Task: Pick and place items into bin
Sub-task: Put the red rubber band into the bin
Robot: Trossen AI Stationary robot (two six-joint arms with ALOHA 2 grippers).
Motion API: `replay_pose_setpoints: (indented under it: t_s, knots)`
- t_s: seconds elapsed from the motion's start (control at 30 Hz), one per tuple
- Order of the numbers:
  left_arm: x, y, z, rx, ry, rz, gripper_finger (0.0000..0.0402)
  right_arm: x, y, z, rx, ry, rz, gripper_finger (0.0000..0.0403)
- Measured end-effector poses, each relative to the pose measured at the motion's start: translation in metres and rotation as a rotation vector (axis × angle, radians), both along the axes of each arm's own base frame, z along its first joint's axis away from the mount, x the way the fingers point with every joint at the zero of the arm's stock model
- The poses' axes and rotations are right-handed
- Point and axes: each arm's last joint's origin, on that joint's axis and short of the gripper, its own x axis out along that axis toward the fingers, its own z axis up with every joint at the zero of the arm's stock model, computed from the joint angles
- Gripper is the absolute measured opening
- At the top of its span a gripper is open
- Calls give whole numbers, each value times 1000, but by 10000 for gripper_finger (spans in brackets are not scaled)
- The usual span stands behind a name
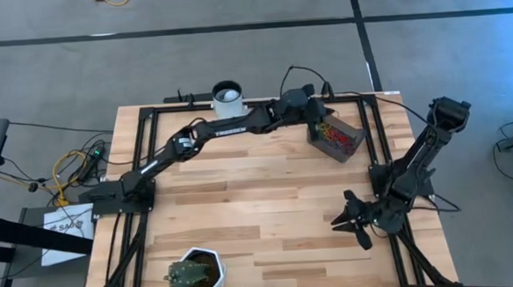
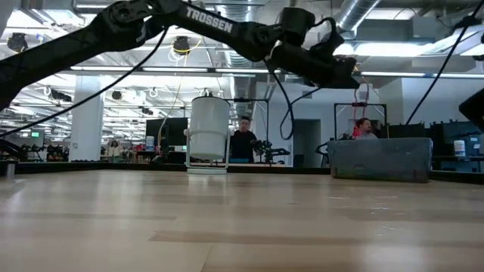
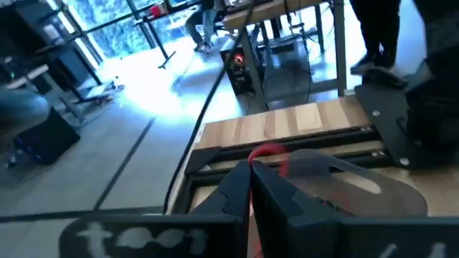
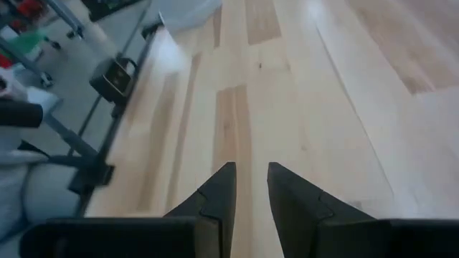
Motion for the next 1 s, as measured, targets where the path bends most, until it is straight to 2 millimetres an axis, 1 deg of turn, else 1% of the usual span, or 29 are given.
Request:
replay_pose_setpoints:
  t_s: [0.03,0.13,0.23,0.4,0.53,0.7,0.83,1.0]
  knots:
    - [0,3,0,-14,-7,7,0,0,1,-2,-10,8,4,77]
    - [2,9,-12,-58,-6,26,0,0,2,-7,-27,37,24,77]
    - [3,13,-34,-89,77,51,0,0,4,-9,-24,51,41,77]
    - [4,16,-48,-102,118,103,0,0,4,-9,-18,49,44,77]
    - [2,18,-62,-118,195,124,0,0,5,-8,-12,45,44,77]
    - [1,21,-62,-102,195,140,0,1,5,-8,-5,40,45,77]
    - [-2,29,-67,-143,215,239,0,1,5,-8,-3,38,46,77]
    - [-6,35,-72,-147,249,280,0,1,5,-8,-3,38,47,77]
